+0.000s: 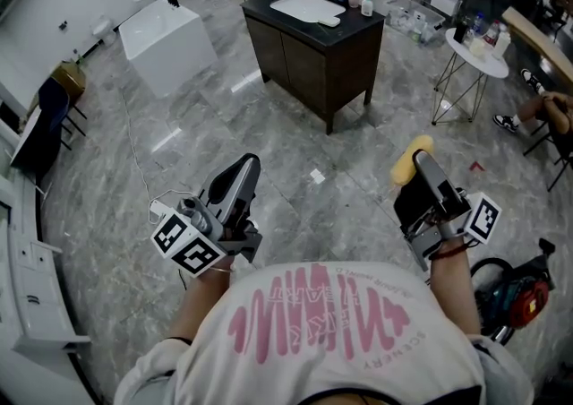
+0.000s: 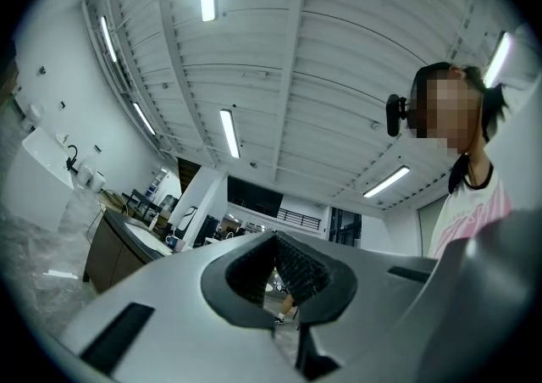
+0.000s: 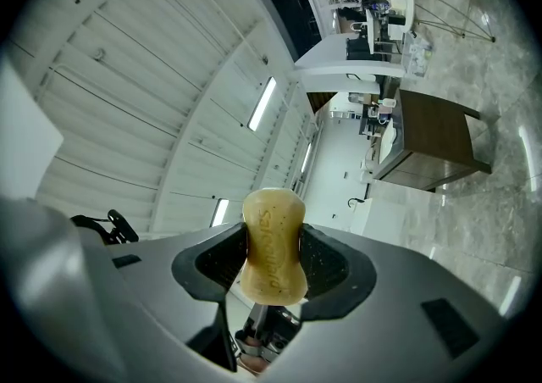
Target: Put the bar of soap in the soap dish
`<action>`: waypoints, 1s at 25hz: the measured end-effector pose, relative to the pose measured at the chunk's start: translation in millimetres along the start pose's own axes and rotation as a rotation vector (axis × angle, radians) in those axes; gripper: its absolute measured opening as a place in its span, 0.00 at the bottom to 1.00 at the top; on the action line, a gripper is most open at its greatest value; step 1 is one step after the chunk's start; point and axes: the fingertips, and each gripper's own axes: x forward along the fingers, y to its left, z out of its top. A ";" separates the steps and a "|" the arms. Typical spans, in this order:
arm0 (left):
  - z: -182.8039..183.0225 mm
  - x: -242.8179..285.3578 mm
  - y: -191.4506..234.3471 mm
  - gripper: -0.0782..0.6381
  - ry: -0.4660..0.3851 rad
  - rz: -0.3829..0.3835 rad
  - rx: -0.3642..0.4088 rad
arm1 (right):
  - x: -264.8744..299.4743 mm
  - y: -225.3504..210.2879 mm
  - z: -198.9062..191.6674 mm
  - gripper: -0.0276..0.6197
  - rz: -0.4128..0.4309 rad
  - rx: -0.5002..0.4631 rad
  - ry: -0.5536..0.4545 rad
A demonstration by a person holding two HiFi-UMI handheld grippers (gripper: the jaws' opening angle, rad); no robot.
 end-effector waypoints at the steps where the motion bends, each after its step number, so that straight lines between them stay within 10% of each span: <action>1: -1.5 2.1 0.7 0.12 0.004 -0.005 0.001 | 0.9 -1.3 1.8 0.34 0.000 0.002 -0.003; 25: -1.1 68.4 94.6 0.12 0.044 -0.075 -0.044 | 74.1 -68.7 38.9 0.34 -0.033 0.028 -0.055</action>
